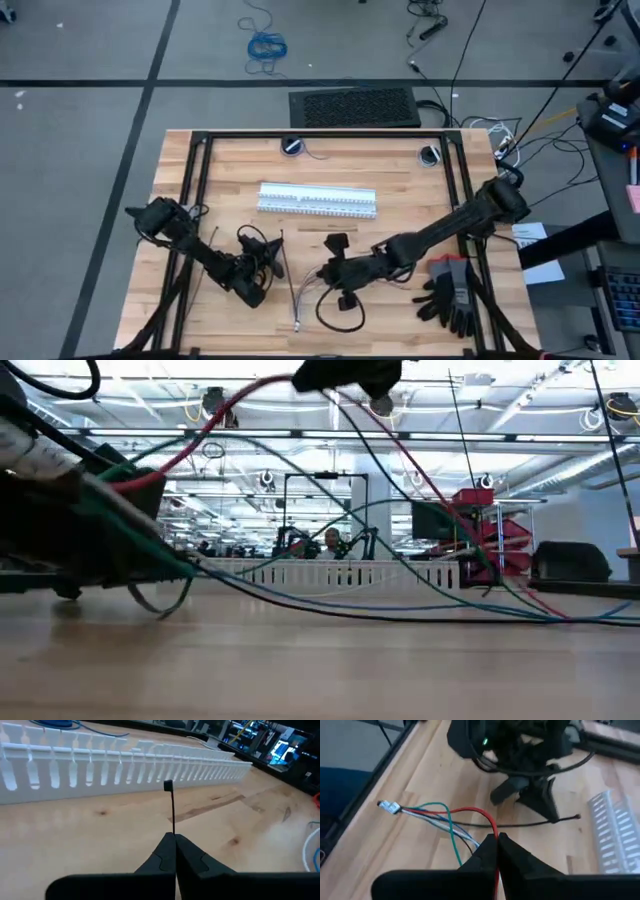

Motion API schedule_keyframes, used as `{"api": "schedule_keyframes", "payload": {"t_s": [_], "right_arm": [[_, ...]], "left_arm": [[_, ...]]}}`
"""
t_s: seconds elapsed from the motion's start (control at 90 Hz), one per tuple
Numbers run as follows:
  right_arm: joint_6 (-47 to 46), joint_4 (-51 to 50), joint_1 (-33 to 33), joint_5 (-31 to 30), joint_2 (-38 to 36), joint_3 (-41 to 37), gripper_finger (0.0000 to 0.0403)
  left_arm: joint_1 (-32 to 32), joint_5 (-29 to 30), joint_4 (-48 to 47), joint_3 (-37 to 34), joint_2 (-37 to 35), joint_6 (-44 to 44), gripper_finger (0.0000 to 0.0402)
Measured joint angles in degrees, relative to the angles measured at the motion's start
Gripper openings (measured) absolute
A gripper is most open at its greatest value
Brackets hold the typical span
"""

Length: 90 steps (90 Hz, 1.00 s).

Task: Ziptie cables
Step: Wrap the cables together using a zip tie

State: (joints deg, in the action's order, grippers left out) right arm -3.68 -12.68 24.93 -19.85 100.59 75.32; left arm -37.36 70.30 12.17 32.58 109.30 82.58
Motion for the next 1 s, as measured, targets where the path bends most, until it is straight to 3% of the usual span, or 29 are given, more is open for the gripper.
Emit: {"api": "schedule_keyframes", "payload": {"t_s": [0.256,0.511,0.689,0.8,0.922,1.0], "right_arm": [[-4.6,-8.7,3.5,-6.2,-4.1,0.0,0.0000],[-8.1,-13.6,9.0,-16.2,-8.0,0.1,0.0000],[-10.5,-16.3,10.2,-16.6,-10.0,0.1,0.0000],[-11.8,-20.4,11.0,-19.9,-11.6,0.1,0.0000],[-17.5,-28.2,11.3,-20.8,-14.8,0.1,0.0000],[-19.5,-27.8,10.2,-21.1,-15.0,-0.2,0.0000]], "left_arm": [[0.3,-2.7,-0.6,0.0,0.0,-3.0,0.0000],[0.3,-2.8,-0.7,0.0,0.0,-2.9,0.0000],[0.4,-3.9,-0.7,0.0,0.0,-4.1,0.0000],[0.9,-5.1,-0.9,0.0,0.0,-5.5,0.0000],[1.1,-6.5,-1.2,0.0,0.0,-5.8,0.0000],[1.1,-6.6,-1.3,0.1,0.0,-5.7,0.0000]]}}
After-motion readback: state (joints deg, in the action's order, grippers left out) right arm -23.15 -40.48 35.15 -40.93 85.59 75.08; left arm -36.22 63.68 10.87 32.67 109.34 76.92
